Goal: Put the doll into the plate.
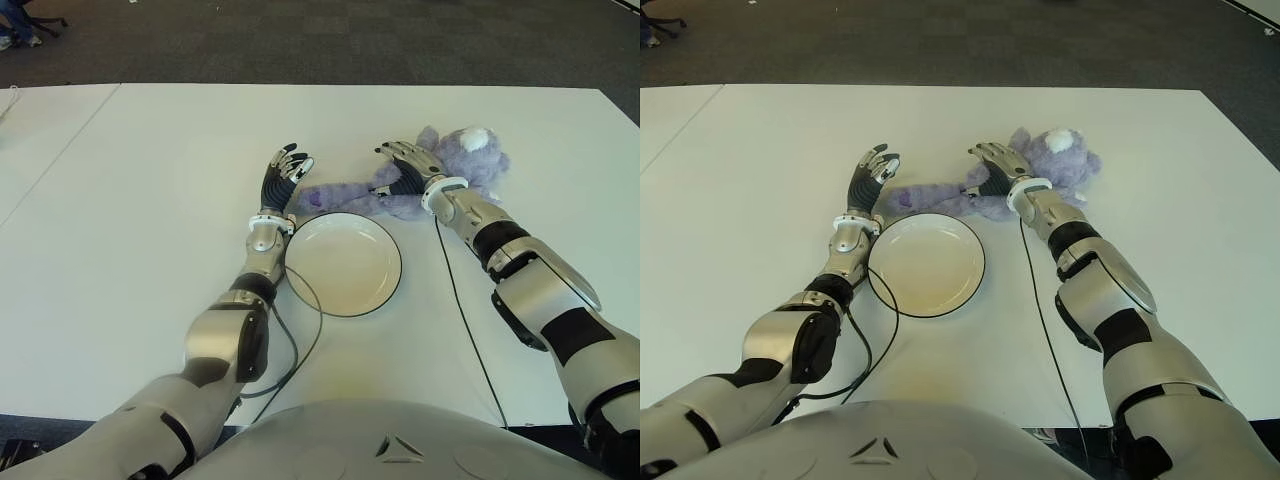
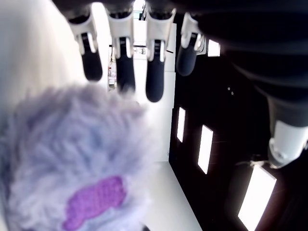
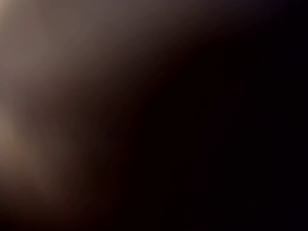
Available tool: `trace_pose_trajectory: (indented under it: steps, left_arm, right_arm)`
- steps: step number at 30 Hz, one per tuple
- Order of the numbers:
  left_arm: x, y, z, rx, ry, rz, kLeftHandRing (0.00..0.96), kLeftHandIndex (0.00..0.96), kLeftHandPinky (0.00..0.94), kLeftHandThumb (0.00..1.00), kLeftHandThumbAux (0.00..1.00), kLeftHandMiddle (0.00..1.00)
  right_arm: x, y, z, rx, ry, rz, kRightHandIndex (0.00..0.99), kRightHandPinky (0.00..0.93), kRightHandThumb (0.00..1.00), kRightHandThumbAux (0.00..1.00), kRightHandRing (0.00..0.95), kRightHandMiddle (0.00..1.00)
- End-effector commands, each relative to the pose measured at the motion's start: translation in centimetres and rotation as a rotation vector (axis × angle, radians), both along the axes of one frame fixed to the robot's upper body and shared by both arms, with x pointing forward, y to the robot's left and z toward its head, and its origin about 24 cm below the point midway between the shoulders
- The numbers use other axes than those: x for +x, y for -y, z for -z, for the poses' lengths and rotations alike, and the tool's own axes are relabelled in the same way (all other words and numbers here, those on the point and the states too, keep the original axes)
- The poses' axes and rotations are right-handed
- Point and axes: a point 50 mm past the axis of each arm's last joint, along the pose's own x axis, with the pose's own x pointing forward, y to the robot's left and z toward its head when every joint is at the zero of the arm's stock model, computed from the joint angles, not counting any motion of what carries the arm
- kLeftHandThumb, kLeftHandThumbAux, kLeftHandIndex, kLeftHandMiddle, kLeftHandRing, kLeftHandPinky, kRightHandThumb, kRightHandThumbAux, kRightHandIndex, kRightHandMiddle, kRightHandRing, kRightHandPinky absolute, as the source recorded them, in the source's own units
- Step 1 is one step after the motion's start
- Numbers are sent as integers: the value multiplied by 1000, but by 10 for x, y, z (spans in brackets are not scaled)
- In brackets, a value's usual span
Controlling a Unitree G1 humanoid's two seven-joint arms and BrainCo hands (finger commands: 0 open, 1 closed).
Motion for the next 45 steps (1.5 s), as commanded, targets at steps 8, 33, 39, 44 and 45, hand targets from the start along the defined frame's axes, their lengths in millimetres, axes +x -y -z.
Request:
trace_pose_trajectory:
  steps: [8,33,39,44,45]
  left_arm:
    - [-90,-7,94,-67,-420,-82,270,170,214,0,508,288]
    - [-90,-7,93,-71,-413,-82,255,165,218,0,509,274]
    - [-91,-9,94,-81,-418,-82,258,165,217,0,510,274]
    - [-91,-10,94,-84,-417,-82,250,158,203,0,509,265]
    - [-91,-10,94,-84,-417,-82,250,158,203,0,509,265]
  right_arm:
    - [-68,23,100,-124,-418,105,0,0,181,565,0,0]
    - [-56,42,78,-124,-716,56,0,104,152,448,0,0]
    - [-55,48,69,-146,-735,-26,0,65,161,471,0,0]
    - [-52,45,54,-209,-718,-136,0,76,151,490,0,0]
    - [-52,44,53,-213,-717,-142,0,78,150,491,0,0]
